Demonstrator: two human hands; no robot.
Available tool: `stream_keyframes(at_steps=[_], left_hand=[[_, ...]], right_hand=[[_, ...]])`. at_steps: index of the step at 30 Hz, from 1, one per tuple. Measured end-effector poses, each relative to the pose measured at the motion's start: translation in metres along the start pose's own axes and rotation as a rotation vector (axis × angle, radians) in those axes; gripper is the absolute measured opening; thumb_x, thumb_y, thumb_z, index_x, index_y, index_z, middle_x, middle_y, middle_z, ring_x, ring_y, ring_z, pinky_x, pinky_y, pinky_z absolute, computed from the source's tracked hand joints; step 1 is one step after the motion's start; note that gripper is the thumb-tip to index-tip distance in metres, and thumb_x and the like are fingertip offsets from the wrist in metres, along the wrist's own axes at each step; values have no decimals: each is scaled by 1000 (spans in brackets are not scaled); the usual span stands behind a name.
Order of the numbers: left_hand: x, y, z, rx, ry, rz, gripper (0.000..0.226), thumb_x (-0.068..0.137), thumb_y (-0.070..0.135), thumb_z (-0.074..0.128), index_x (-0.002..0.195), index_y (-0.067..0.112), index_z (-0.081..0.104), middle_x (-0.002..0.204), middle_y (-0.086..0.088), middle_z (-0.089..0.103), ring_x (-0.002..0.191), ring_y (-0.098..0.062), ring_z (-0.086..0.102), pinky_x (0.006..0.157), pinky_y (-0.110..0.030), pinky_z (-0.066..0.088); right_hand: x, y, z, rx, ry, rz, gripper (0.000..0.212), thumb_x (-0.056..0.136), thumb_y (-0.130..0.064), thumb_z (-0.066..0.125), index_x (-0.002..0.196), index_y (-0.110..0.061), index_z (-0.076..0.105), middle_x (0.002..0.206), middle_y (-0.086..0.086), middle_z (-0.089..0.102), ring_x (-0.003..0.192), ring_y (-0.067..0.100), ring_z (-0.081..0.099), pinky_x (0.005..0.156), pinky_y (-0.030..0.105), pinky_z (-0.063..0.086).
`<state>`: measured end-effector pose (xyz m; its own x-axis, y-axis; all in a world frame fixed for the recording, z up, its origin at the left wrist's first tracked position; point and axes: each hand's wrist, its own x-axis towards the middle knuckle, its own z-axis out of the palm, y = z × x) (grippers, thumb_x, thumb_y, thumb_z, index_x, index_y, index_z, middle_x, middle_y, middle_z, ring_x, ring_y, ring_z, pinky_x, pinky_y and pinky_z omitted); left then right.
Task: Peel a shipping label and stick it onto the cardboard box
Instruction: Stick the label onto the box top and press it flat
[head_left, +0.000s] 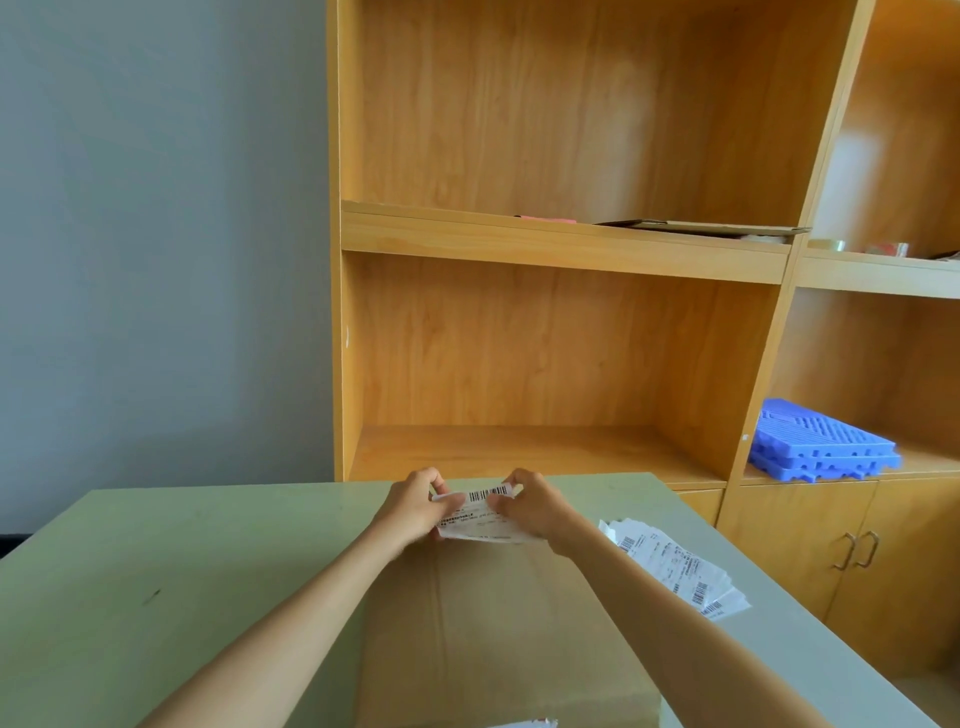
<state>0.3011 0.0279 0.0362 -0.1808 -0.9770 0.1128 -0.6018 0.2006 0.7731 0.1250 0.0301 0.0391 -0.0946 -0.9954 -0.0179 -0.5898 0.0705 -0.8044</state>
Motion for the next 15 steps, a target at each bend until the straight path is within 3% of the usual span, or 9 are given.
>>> stream_keyframes(at_steps=[3,7,9,11,15], left_hand=[[5,-5,3,-55,-46,-28,15,91,19,64,88,11,52,75,-4,66,39,-7,49,37,-20,31],[9,-8,4,-1,-97,-67,9,86,5,60,93,9,54,75,-1,66,41,-8,48,36,-19,31],[10,-6,3,44,-118,-69,10,90,17,59,95,10,54,70,-7,62,48,-13,48,41,-20,34],[10,-3,1,92,-127,-75,25,92,40,59,89,16,53,64,-4,58,52,-18,49,47,-24,36],[11,-6,3,202,-141,-72,35,88,57,55,84,22,51,56,0,55,55,-21,50,55,-27,35]], right_hand=[[0,-4,0,-77,-38,4,27,93,-38,60,97,-16,46,98,8,56,62,12,48,41,22,37],[5,-3,4,-263,-18,0,31,90,-46,60,99,-17,52,104,5,58,81,23,56,67,29,42],[7,-2,6,-266,-29,14,34,89,-47,62,99,-16,56,110,8,62,91,27,64,77,33,48],[8,-1,7,-283,-37,23,35,86,-50,64,91,-17,56,113,8,64,98,27,65,82,34,47],[11,0,10,-292,-23,58,39,78,-56,70,73,-24,47,99,2,60,83,21,54,72,28,39]])
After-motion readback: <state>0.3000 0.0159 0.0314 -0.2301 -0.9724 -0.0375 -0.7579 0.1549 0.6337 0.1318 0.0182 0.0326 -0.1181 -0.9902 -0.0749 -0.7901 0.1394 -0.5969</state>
